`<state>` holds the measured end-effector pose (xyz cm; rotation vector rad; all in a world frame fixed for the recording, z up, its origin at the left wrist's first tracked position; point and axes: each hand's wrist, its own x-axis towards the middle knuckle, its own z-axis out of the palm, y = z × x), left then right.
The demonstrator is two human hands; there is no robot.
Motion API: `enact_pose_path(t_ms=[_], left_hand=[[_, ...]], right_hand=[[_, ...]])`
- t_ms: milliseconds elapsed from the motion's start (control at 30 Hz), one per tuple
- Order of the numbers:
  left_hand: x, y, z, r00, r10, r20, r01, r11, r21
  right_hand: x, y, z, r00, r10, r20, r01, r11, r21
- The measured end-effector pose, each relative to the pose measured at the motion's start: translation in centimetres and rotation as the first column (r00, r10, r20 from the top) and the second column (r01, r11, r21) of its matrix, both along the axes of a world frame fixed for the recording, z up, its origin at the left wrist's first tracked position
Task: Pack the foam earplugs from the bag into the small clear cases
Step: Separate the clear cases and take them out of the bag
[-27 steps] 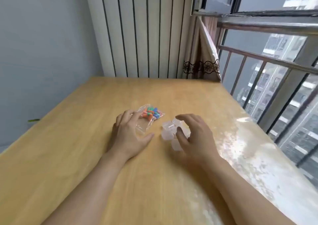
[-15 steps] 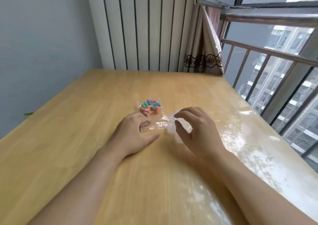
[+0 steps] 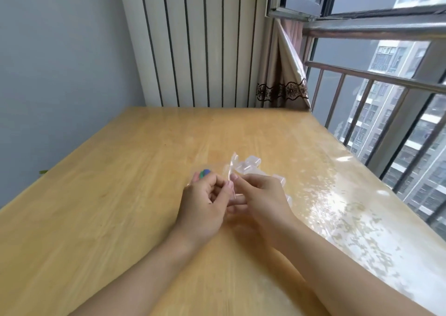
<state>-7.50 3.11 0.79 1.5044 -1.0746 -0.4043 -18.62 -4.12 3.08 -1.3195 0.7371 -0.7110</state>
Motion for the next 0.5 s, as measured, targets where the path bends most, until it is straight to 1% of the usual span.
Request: enact_pose_path(t_ms=[133,200,267,367,433,500], left_hand=[[0.7,-1.0,-0.3,0.991,0.049,0.124,-0.054,0.998,0.034],[1.1,-1.0,-0.3,0.988,0.042,0.151,-0.047,0.999,0.024],[1.3,-0.9,-0.1,0.976,0.041,0.213,-0.046,0.999,0.016],[1.7,-0.9,-0.1,0.937,0.029,0.348,-0.038,0.999,0.019],[2.0,-0.8,-0.1,0.915,0.024,0.403,-0.038,0.999,0.027],[2.2,-0.7,-0.1,0.894,0.031,0.448,-0.049,0.998,0.029]], right_hand=[[-0.1,0.1,-0.1,0.997,-0.031,0.074,0.029,0.999,0.028],[0.0,0.2,-0.4,0.996,-0.039,0.082,0.037,0.999,0.03],[0.1,0.0,-0.5,0.994,-0.058,0.091,0.055,0.998,0.034],[0.1,-0.2,-0.4,0.996,-0.057,0.064,0.057,0.998,-0.007],[0.3,-0.1,-0.4,0.999,-0.035,0.038,0.035,0.999,-0.021],[0.3,-0.2,-0.3,1.0,-0.007,0.026,0.007,1.0,-0.001]])
